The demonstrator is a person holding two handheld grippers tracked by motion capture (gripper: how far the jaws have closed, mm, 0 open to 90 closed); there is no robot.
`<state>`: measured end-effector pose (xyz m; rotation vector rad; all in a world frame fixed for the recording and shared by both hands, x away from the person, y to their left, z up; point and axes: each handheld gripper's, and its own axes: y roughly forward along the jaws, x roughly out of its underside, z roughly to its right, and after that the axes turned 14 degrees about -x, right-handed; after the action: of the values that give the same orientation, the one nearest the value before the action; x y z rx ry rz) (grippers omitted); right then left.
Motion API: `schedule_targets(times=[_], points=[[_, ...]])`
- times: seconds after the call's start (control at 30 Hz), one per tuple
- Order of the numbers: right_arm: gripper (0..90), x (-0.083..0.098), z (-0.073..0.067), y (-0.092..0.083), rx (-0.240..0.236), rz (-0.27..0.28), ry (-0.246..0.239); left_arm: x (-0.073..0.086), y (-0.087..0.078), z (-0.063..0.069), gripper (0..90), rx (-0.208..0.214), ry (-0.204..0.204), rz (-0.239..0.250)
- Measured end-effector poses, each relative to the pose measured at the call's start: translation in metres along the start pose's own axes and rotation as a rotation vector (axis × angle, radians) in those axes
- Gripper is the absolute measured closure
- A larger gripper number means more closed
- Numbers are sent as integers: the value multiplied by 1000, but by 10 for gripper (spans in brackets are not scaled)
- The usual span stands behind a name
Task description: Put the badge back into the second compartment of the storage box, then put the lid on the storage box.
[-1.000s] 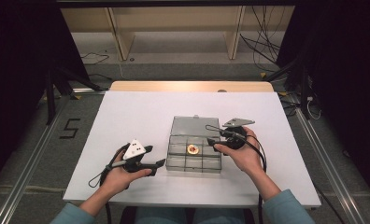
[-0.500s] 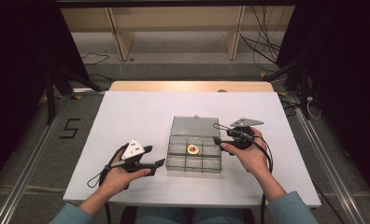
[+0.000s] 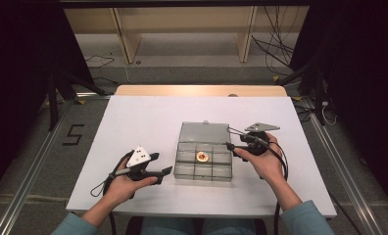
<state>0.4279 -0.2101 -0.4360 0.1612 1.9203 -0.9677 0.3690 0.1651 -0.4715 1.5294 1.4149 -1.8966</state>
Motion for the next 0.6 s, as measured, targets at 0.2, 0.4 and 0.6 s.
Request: schedule_targets(times=[0.2,0.4,0.6], points=[[359,-1,2,-4,22,32,-4,0,0,0,273,0,0,-3],[364,-2,7,-4,26,38,19,0,3,-3,284,-6,-10,-8],[370,-1,13,-1,20,12,59,-7,12,-11,301,-35,-60,-26]])
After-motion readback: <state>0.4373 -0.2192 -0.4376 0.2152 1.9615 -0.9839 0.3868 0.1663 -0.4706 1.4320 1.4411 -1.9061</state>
